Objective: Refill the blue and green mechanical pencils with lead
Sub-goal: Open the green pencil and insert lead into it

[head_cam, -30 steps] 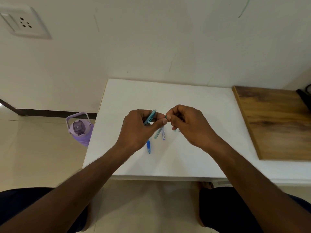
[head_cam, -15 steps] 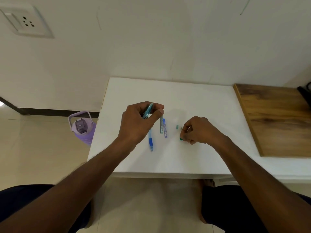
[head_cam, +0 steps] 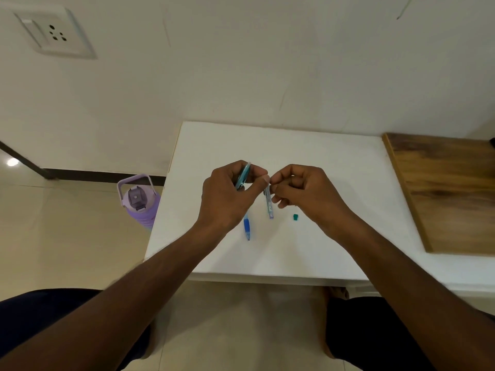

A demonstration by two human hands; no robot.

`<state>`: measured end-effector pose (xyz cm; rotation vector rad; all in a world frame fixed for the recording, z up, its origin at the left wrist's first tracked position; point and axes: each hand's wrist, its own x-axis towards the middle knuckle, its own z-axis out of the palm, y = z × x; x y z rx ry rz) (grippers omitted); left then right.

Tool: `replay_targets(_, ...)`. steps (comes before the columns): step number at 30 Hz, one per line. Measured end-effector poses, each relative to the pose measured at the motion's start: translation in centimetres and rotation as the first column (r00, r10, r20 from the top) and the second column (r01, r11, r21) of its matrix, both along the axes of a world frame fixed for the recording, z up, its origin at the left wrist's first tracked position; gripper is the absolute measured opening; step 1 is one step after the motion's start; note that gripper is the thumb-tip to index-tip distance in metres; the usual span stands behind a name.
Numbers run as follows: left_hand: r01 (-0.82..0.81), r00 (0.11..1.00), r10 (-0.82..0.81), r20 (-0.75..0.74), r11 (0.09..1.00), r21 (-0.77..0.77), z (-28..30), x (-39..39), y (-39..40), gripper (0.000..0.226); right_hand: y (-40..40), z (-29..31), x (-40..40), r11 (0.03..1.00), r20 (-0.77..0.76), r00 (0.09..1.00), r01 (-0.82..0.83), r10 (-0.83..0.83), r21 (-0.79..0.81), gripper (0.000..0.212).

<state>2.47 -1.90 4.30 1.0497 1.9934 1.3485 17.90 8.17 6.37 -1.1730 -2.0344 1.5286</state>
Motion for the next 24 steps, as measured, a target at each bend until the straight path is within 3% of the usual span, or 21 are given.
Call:
replay_targets(2,-0.021,1.0,0.021,0.016,1.0,-0.001,-0.1,0.0,-0.1,0.016,-0.3,-0.1,-0.1,1.0,-0.038,0.999,-0.017,0.016,-0.015,0.009)
replay_targets(5,-0.023,0.994,0.024,0.108,1.0,-0.009,-0.2,0.1,-0.2,0.015,-0.7,-0.7,-0.4,0.995,0.016,1.0,0.005,-0.007,0.098,0.019)
replay_targets(10,-0.1,0.948,0.114,0.296,0.993,-0.062,-1.1,-1.0,-0.8,0.037,-0.1,-0.2,-0.4,0.988,-0.003,0.991,0.137,-0.137,0.075,0.022)
replay_targets(13,-0.115,0.976,0.151,0.156,0.969,-0.219,-2.7,-1.5,-1.3,0.037,0.1,0.0,-0.4,0.985,-0.033,0.989,0.15,-0.148,0.089,0.024)
replay_targets(18,-0.048,0.998,0.059,0.018,0.919,-0.391,-4.8,-2.5,-1.6,0.023,-0.1,-0.5,-0.8,0.987,-0.041,0.99,0.14,-0.137,0.077,0.02)
replay_targets(24,-0.109,0.982,0.037,-0.185,0.913,-0.393,-5.5,-4.1,-1.8,0.035,-0.3,-0.9,-0.6,0.987,-0.048,0.991,0.126,-0.122,0.097,0.014)
